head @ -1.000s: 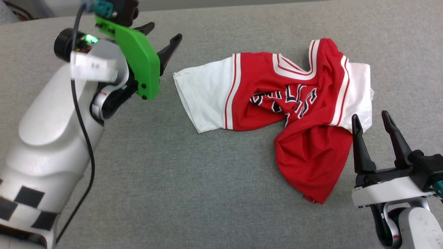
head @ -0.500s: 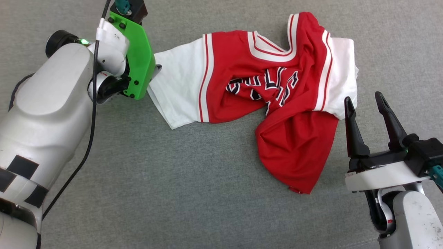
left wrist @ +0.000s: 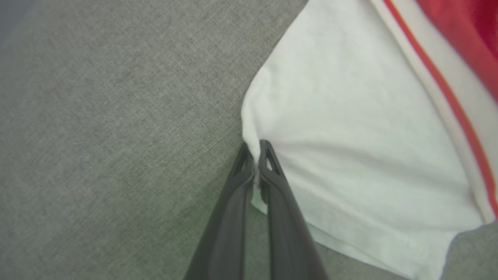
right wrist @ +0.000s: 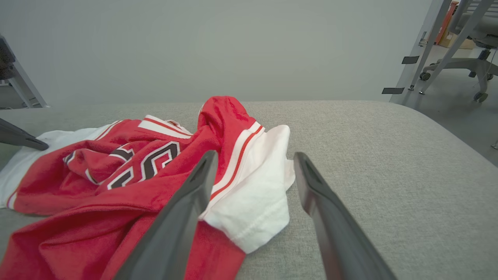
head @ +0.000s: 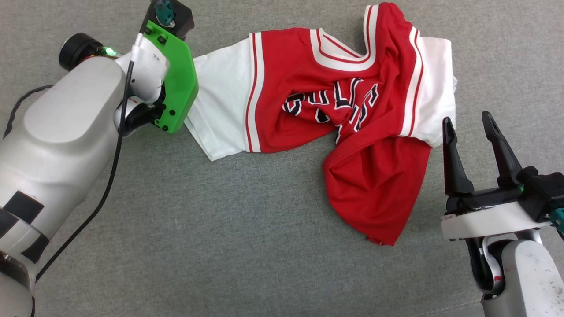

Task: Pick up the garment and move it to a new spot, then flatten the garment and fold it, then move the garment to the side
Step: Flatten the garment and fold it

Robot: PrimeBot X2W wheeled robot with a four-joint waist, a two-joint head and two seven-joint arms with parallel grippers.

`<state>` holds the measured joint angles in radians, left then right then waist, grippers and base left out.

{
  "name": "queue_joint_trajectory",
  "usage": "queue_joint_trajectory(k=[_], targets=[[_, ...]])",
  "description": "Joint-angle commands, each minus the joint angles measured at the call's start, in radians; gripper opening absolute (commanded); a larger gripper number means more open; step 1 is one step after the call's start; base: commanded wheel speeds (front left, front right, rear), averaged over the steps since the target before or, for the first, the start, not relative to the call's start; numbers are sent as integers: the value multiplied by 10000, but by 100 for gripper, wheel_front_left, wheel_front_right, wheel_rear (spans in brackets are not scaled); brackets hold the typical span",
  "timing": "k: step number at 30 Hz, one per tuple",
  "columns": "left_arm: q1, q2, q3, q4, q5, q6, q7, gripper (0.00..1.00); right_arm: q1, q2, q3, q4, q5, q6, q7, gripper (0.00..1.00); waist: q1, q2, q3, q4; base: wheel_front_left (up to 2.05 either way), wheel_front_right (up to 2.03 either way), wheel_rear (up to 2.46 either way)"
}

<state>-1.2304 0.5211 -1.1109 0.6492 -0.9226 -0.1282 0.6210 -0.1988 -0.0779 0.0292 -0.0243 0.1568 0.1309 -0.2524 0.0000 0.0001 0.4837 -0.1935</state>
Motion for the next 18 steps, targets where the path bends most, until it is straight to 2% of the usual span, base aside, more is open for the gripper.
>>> queue_joint_trajectory(k=[1,7,18], targets=[[380,89,-267,178,-70,-25,-248,0,-86,3,-42,-62,-79,-2,-92,100,0,-1,-242,209,0,0,0],[329,350,-359,-95,-447,-25,-1599,0,261,-25,-430,-92,-109,-2,-92,100,0,-1,-746,720,0,0,0],[1012,1563,-326,273,-1034,-24,-2513,0,594,-4,-805,143,-30,-2,-93,100,0,-1,-1274,1263,0,0,0]])
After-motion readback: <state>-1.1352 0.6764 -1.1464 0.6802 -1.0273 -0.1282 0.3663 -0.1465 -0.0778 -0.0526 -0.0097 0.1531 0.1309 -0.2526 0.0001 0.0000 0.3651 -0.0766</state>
